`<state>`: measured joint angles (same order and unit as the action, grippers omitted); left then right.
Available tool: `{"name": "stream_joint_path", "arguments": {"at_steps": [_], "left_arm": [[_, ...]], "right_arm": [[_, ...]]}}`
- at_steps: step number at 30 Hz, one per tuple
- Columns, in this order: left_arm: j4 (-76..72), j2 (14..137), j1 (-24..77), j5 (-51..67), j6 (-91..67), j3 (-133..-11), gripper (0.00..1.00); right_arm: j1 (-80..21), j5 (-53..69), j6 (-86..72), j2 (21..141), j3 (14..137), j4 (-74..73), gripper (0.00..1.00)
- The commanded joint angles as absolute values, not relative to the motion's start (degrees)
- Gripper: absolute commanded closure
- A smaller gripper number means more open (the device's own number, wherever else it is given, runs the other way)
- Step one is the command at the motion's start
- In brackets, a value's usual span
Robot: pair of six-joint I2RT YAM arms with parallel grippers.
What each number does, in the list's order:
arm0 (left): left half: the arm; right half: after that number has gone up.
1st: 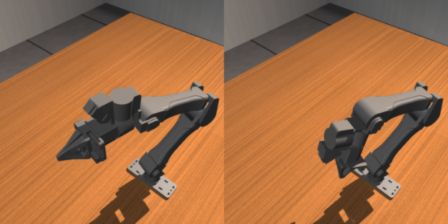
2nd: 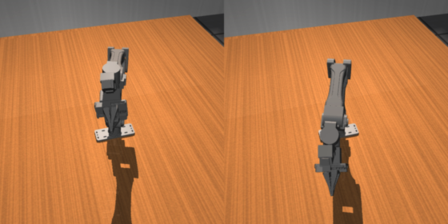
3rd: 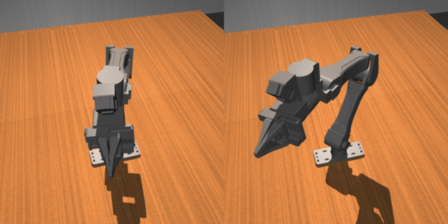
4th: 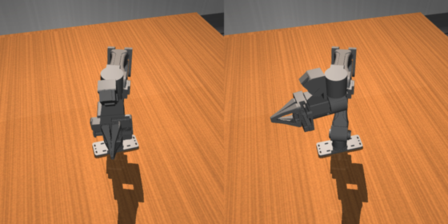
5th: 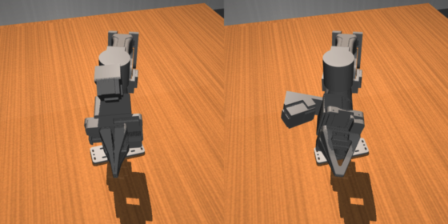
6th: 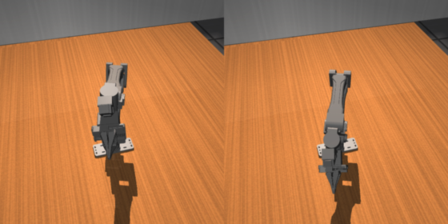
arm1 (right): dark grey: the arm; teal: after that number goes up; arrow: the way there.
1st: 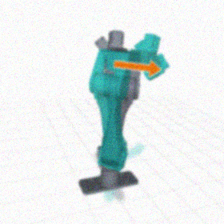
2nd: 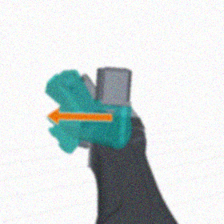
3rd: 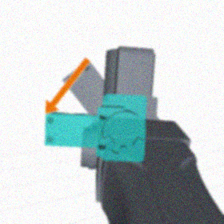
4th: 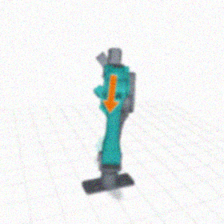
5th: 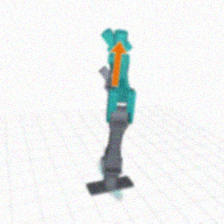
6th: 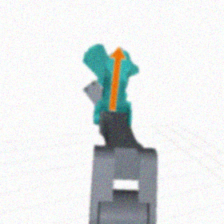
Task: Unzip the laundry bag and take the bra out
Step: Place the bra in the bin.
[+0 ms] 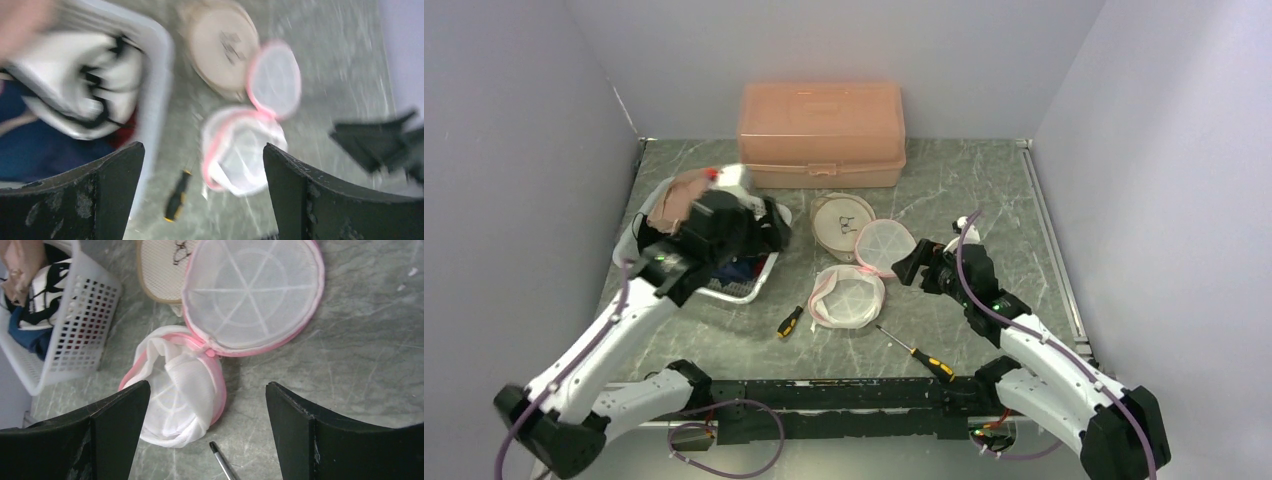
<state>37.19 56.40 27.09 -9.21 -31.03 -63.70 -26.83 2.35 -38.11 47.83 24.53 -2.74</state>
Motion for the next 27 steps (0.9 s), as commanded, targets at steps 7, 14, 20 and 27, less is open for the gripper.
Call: {"name": "stream_joint_path", "arguments": {"at_steps": [7,14,20,27], "left_arm": [[25.34,68.09,47.74,-2.58,-46.22,-51.37,0.06],[26.97,72.67,49.14,-10.3,-50.33,-47.57,0.14],[24.06,79.58,48.99,-8.05,-49.58,-47.62,0.14],[20.13,82.84,48.53,-7.51,-49.77,-46.18,0.23]], "right_arm": [[-25.83,-1.81,-39.45,48.47,24.44,-2.19,0.11],[-22.87,-4.37,-42.04,57.43,24.55,0.47,0.15],[-22.1,1.24,-45.07,66.13,24.28,7.72,0.18],[-22.15,4.9,-49.23,75.64,25.2,15.0,0.18]]}}
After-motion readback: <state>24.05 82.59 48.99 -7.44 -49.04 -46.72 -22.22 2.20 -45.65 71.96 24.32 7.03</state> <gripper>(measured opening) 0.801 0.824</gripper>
